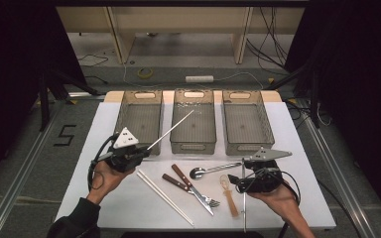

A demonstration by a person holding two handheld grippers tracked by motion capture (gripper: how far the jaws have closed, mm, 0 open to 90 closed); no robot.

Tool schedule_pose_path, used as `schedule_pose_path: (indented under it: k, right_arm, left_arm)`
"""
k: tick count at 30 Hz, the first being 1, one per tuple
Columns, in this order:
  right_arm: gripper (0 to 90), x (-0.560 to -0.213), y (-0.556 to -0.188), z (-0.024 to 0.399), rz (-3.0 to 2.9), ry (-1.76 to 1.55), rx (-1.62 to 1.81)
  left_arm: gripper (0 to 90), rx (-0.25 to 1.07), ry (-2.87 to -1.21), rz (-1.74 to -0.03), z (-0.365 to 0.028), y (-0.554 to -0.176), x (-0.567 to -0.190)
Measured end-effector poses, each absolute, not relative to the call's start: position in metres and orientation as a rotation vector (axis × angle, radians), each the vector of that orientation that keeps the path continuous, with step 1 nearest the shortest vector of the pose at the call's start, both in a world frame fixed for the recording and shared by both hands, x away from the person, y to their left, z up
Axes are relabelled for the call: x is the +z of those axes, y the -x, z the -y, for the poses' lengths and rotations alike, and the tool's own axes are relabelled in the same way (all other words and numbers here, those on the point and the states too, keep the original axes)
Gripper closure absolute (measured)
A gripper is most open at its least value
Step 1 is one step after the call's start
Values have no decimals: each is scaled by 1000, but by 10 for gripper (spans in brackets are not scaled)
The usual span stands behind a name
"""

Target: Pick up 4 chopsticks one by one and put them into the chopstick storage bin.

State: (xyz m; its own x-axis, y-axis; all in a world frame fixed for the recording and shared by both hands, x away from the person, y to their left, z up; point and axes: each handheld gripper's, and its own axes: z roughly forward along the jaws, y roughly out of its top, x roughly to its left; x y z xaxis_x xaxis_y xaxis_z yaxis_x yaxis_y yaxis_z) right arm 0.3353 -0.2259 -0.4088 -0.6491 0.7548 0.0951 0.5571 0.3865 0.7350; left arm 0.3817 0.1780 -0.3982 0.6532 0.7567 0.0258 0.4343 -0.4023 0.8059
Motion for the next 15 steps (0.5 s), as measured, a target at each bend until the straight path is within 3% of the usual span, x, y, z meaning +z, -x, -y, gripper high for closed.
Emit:
schedule_pose_path:
  k: [15]
  right_arm:
    - [242, -419, -330, 228, -2413, -1173, 1080]
  left_arm:
    - [833, 642, -1924, -1205, -219, -432, -400]
